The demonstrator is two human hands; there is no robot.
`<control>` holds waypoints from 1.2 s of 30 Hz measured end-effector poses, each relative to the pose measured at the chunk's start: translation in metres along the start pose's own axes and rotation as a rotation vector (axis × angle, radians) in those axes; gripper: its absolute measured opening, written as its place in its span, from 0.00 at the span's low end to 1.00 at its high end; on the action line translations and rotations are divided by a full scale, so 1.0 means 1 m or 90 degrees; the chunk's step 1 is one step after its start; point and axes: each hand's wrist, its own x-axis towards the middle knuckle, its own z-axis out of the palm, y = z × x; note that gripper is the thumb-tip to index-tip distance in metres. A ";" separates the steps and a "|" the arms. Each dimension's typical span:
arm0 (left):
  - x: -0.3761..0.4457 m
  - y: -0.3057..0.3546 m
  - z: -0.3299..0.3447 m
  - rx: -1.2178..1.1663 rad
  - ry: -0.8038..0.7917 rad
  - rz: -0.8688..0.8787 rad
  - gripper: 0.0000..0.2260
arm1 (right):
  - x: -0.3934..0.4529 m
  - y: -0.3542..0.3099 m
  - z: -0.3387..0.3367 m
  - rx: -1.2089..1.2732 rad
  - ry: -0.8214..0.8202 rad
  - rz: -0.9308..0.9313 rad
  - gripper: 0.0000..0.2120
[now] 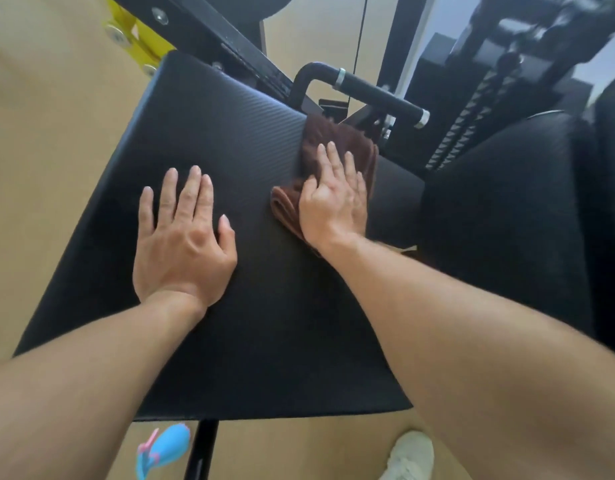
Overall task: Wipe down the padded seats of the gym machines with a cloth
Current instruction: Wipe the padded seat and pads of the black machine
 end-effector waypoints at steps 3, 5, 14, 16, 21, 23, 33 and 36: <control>0.000 0.003 -0.002 -0.006 -0.005 -0.006 0.28 | -0.055 0.013 0.002 -0.022 0.000 0.060 0.28; 0.000 0.004 -0.004 -0.010 -0.002 -0.007 0.29 | -0.060 0.019 0.004 -0.043 -0.011 0.101 0.29; 0.000 0.001 -0.002 -0.019 0.001 0.003 0.29 | 0.027 0.043 -0.017 0.000 0.057 0.267 0.29; 0.000 0.003 -0.003 -0.023 -0.001 0.007 0.29 | 0.053 0.061 -0.032 0.021 0.038 0.267 0.28; 0.003 0.002 0.001 -0.012 0.005 0.011 0.28 | 0.077 0.069 -0.035 0.002 0.110 0.296 0.27; 0.002 0.000 0.001 -0.006 0.000 0.014 0.28 | 0.068 0.059 -0.033 0.067 0.159 0.314 0.26; 0.003 0.005 -0.007 0.027 -0.032 0.004 0.29 | 0.006 -0.098 0.007 0.198 -0.086 -0.305 0.21; 0.005 0.005 -0.007 0.019 -0.030 -0.003 0.29 | 0.054 -0.113 0.004 0.055 -0.173 -0.490 0.20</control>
